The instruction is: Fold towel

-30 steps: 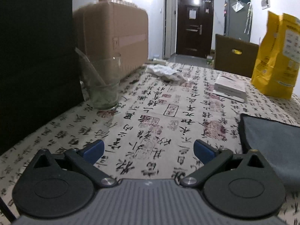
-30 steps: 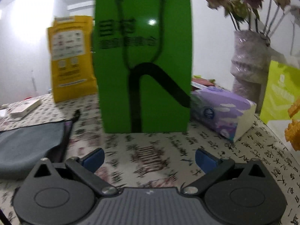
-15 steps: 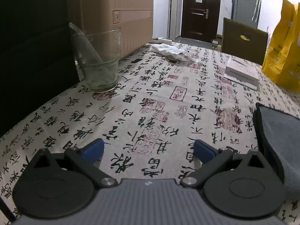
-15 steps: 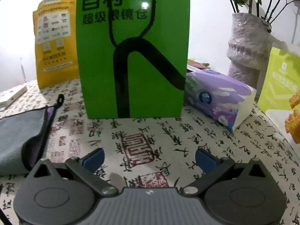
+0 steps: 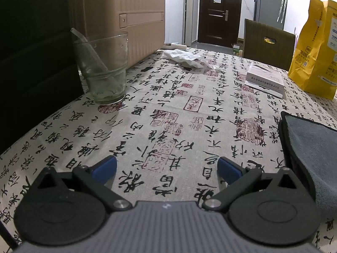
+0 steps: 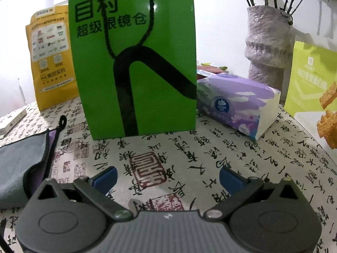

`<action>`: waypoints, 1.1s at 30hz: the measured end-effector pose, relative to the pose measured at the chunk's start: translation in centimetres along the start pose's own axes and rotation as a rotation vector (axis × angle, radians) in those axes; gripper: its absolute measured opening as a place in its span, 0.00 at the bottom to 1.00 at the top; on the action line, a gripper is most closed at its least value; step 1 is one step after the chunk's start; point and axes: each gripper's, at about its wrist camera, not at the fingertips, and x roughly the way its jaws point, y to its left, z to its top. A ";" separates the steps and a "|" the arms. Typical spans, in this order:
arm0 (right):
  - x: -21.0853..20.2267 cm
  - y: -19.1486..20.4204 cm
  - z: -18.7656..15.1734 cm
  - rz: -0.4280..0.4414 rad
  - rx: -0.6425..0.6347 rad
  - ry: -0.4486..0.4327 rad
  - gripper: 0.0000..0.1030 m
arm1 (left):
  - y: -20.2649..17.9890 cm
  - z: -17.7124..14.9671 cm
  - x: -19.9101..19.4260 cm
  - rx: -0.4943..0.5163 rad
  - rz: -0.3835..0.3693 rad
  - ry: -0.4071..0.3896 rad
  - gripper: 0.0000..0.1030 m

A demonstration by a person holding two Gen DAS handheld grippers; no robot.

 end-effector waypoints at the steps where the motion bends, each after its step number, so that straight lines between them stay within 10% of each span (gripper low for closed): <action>1: 0.1 0.1 0.0 -0.005 0.000 0.002 1.00 | 0.0 0.0 0.0 -0.002 -0.003 0.000 1.00; 17: -0.3 -0.4 0.0 0.009 0.054 -0.020 1.00 | 0.4 -0.1 -0.3 -0.028 -0.012 -0.011 1.00; 28: -2.8 5.7 5.7 0.392 -0.106 -0.088 0.99 | -4.0 4.8 -4.5 0.107 -0.298 -0.148 1.00; 31: 0.4 10.3 7.1 0.477 -0.209 -0.025 0.79 | -8.0 6.0 -2.2 0.204 -0.341 -0.127 0.94; 33: 2.8 13.1 7.5 0.455 -0.263 -0.006 0.58 | -10.0 6.1 -0.2 0.228 -0.328 -0.076 0.67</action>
